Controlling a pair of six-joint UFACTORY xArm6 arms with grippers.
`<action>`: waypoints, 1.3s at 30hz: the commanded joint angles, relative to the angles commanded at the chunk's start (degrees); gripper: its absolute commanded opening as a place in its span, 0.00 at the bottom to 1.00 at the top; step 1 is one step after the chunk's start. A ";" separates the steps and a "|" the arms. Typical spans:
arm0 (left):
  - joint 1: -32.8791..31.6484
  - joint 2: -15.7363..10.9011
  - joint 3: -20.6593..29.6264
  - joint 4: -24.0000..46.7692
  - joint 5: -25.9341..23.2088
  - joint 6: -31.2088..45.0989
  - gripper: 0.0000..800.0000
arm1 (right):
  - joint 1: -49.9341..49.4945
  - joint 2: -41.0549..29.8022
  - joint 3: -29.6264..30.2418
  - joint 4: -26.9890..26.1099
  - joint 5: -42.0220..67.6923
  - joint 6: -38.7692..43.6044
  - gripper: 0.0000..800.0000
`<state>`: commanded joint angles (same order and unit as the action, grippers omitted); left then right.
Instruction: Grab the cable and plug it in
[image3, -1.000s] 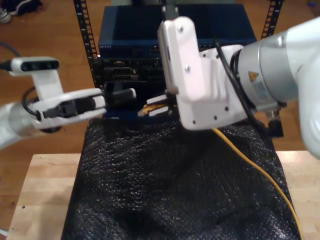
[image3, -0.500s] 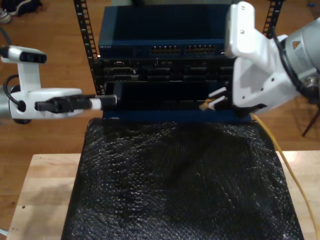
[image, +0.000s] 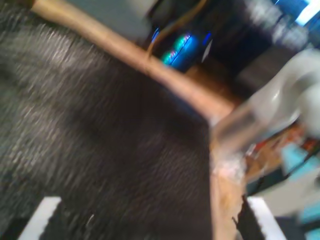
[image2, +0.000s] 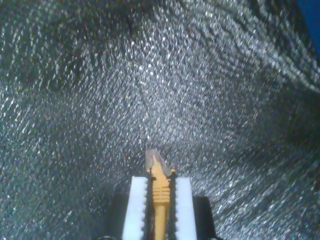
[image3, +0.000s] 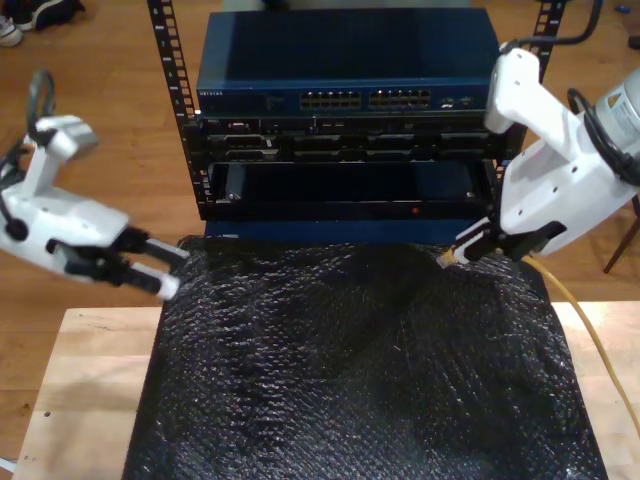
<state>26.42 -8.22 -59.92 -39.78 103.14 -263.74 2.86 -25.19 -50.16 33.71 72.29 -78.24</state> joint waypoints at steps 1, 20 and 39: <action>0.00 -0.53 -0.44 2.37 -0.70 0.97 1.00 | -0.35 0.26 0.00 0.00 0.00 0.00 0.00; 13.98 -8.70 5.63 31.12 2.73 38.07 1.00 | -0.88 2.11 0.09 -1.14 0.09 0.00 0.00; 34.90 -14.77 24.79 44.22 1.76 67.08 1.00 | -0.88 2.02 -0.09 -1.32 0.00 2.02 0.00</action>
<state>61.32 -22.99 -35.13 4.44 104.90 -196.66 1.98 -23.16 -50.25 32.40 72.29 -76.22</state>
